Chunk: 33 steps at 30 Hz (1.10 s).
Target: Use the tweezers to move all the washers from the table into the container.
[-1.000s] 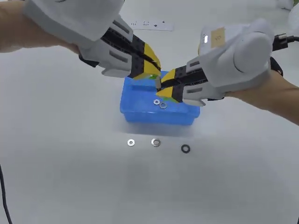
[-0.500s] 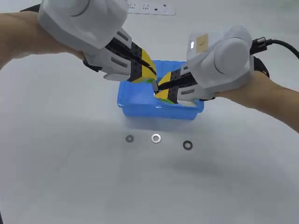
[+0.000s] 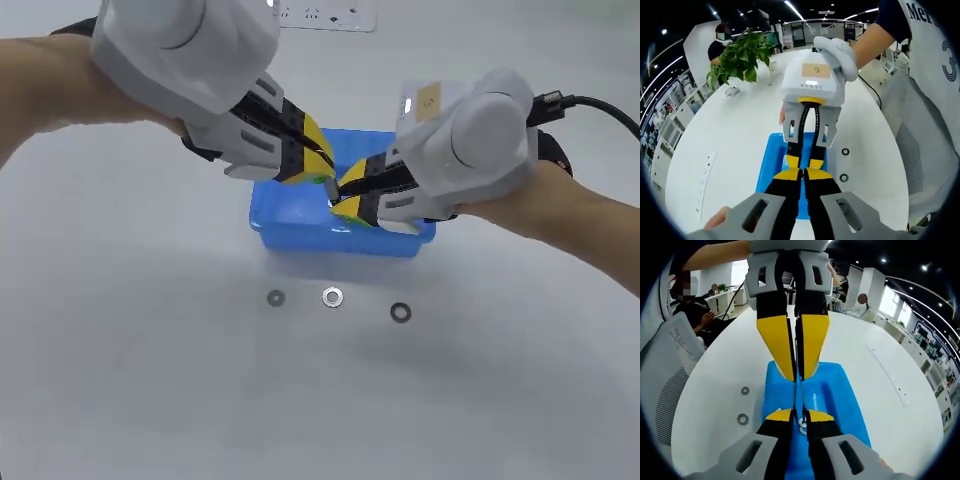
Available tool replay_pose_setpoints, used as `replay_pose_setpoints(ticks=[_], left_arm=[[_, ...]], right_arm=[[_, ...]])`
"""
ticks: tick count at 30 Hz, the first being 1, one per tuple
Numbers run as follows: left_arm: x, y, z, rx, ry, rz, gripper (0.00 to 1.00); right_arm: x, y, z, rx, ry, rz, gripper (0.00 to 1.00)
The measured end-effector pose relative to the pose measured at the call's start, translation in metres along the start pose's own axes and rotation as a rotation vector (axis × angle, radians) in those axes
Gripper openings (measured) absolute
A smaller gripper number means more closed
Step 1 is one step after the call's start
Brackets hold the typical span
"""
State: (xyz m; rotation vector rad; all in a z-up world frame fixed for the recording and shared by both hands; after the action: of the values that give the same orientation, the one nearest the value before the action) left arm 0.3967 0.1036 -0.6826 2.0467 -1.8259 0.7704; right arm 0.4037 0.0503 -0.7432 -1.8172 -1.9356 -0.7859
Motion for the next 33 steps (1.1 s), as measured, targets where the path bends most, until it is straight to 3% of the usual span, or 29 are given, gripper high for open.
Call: replay_pose_setpoints(ticks=[11, 16, 19, 23, 33], left_arm=[[0.018, 0.011, -0.02, 0.014, -0.011, 0.06, 0.06], [0.03, 0.02, -0.036, 0.026, 0.01, 0.087, 0.06], [0.037, 0.029, -0.048, 0.035, 0.025, 0.095, 0.06], [0.04, 0.039, -0.058, 0.052, 0.014, 0.114, 0.06], [0.053, 0.072, -0.065, 0.061, 0.046, 0.113, 0.06]], right_arm=[[0.016, -0.008, -0.021, -0.016, 0.026, -0.02, 0.11], [0.027, -0.016, -0.035, -0.032, 0.044, -0.04, 0.1], [0.034, -0.024, -0.048, -0.039, 0.06, -0.049, 0.1], [0.036, -0.031, -0.058, -0.055, 0.065, -0.056, 0.1], [0.037, -0.06, -0.073, -0.055, 0.051, -0.08, 0.1]])
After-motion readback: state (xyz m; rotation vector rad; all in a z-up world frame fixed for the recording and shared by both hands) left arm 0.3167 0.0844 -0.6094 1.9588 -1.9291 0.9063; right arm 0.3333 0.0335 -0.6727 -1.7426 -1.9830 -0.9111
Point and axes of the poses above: the centre of the closed fingertips' face, and the gripper's own axes: z roughly forward along the fingers, y roughly to its right, x roughly out of its top, the point moved 5 cm from there along -z, roughly backward along the fingers, and after that the axes turned 10 degrees about -y, right-handed, at the moved point
